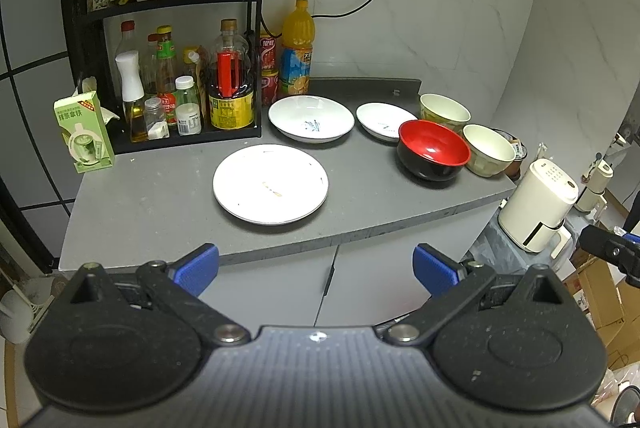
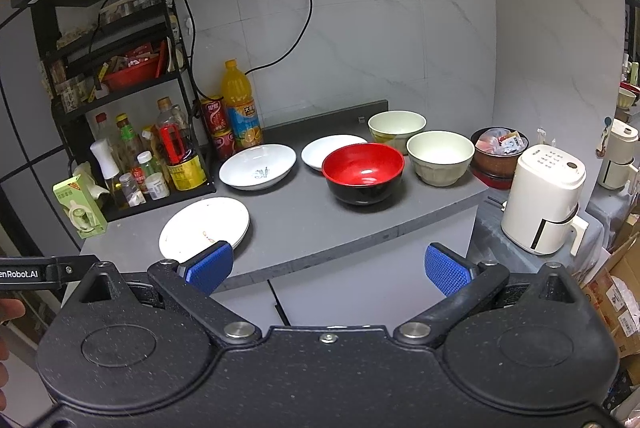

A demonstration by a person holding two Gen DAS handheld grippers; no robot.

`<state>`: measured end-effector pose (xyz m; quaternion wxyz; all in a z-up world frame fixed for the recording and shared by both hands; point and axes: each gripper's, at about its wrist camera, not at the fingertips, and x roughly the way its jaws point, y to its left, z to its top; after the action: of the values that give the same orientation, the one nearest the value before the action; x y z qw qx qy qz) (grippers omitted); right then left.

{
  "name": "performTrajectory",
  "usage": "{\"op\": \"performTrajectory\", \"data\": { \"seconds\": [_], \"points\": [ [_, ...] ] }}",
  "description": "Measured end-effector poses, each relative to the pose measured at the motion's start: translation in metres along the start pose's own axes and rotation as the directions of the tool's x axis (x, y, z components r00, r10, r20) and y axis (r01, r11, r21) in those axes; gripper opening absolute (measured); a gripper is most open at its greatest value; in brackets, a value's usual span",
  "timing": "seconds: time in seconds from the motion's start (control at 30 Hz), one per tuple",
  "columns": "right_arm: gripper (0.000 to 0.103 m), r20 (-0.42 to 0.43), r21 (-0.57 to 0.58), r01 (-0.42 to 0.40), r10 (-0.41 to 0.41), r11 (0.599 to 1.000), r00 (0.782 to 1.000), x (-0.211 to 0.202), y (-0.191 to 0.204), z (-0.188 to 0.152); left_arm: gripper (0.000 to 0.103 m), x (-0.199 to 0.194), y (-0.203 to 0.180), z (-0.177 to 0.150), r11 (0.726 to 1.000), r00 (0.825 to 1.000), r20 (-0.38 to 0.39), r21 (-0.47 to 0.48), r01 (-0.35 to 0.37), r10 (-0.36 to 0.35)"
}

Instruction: Organize plates and bowls

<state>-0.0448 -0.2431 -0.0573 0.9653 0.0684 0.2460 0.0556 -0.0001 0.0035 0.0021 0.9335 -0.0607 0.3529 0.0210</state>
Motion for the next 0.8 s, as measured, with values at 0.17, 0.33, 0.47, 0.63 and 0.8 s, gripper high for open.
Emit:
{"op": "performTrajectory", "data": {
  "seconds": [0.17, 0.33, 0.47, 0.63, 0.8],
  "points": [
    [0.103, 0.010, -0.005, -0.003, 0.003, 1.000, 1.000, -0.001, 0.002, 0.000, 0.102, -0.002, -0.002, 0.002, 1.000, 1.000, -0.006, 0.007, -0.001, 0.001],
    [0.103, 0.014, -0.002, 0.002, -0.002, 1.000, 1.000, -0.003, 0.001, -0.001, 0.102, -0.004, -0.004, 0.009, 1.000, 1.000, -0.006, -0.002, -0.001, 0.001],
    [0.103, 0.017, 0.003, 0.014, -0.014, 1.000, 1.000, -0.003, 0.000, -0.001, 0.102, -0.004, -0.007, 0.012, 1.000, 1.000, 0.005, 0.017, 0.007, -0.007],
    [0.103, 0.017, -0.005, 0.019, -0.019, 1.000, 1.000, -0.004, 0.001, -0.002, 0.102, 0.000, -0.007, 0.015, 1.000, 1.000, 0.005, 0.020, 0.010, -0.010],
    [0.103, 0.017, -0.006, 0.026, -0.026, 1.000, 1.000, -0.004, 0.001, 0.002, 0.102, 0.006, -0.009, 0.018, 1.000, 1.000, 0.001, 0.019, 0.011, -0.011]
  ]
}}
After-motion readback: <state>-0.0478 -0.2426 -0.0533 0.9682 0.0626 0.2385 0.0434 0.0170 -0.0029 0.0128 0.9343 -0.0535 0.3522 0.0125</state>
